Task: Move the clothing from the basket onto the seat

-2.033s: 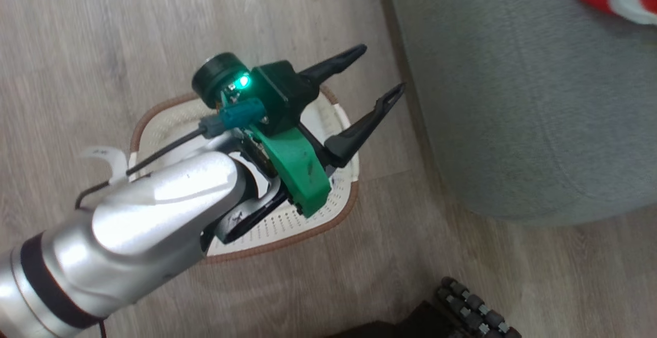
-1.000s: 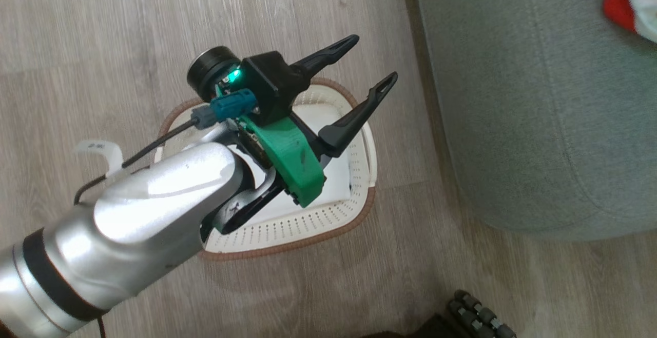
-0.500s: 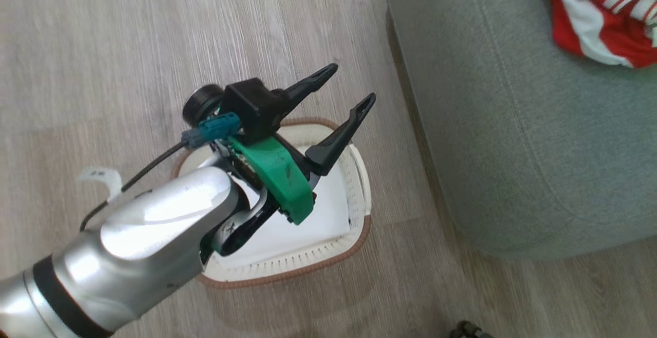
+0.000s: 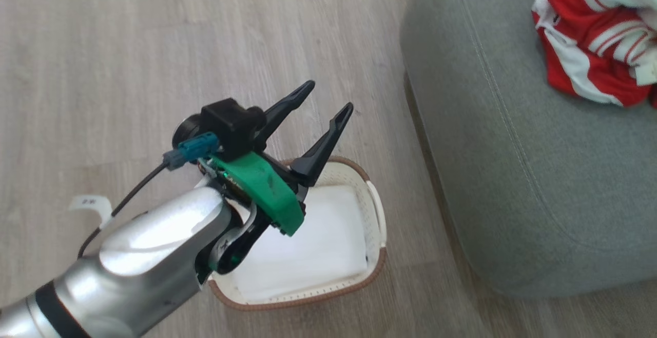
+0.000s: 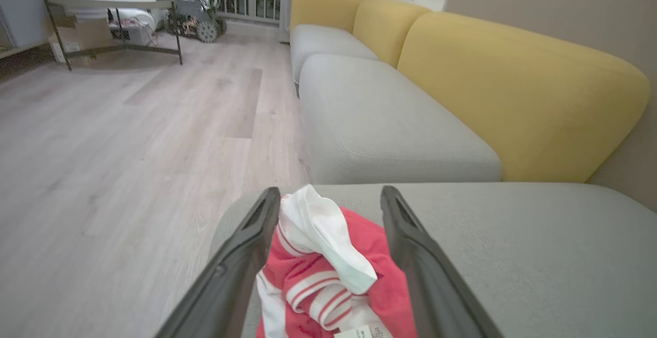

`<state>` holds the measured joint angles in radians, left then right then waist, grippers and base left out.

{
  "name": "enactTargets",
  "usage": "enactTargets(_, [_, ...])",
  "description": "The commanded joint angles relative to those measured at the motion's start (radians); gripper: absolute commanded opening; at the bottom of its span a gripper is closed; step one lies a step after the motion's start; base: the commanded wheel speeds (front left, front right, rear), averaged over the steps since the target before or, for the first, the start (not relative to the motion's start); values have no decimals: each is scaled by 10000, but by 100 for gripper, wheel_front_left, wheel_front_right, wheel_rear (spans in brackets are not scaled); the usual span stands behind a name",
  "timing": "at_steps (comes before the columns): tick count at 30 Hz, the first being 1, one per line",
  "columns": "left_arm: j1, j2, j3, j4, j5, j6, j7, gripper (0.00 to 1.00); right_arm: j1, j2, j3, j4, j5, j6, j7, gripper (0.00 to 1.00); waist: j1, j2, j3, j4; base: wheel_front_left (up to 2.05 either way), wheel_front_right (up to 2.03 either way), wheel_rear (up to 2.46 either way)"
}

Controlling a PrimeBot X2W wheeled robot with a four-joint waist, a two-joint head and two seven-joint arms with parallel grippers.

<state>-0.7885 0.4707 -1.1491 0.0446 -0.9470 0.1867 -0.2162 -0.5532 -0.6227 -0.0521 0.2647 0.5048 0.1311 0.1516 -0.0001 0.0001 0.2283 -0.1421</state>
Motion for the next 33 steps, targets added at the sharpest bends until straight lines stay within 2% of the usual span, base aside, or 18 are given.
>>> enactTargets(1, [-99, 292, 594, -165, -91, 125, -159, 100, 444, 136, -302, -929, -282, -4, -87, 100, 1, -1, -374, 290, 0, 0, 0])
enactTargets(6, [397, 476, 956, -124, -214, 330, -317, 100, 1698, 1322, -892, -2667, -1023, -4, 37, 100, 1, -1, -785, 589, 0, 0, 0])
enactTargets(7, [397, 476, 956, -124, -214, 330, -317, 100, 1698, 1322, -892, -2667, -1023, -4, 37, 100, 1, -1, -785, 589, 0, 0, 0])
enactTargets(14, [1096, 798, 1600, -148, -183, 571, -427, 100, 2946, 2524, -1062, -3969, -1500, -4, -320, 100, 1, -1, -1072, 1036, 0, 0, 0])
enactTargets(25, [2558, 881, 3002, -303, 321, 931, -453, 100, 4383, 3367, -740, -3973, -1639, -4, -1222, 100, 1, -1, -1674, 1741, 0, 0, 0])
enactTargets(33, [4037, 635, 4411, -406, 871, 1025, -454, 100, 5244, 3918, -549, -3673, -1519, -4, -1962, 100, 1, -1, -2082, 2195, 0, 0, 0])
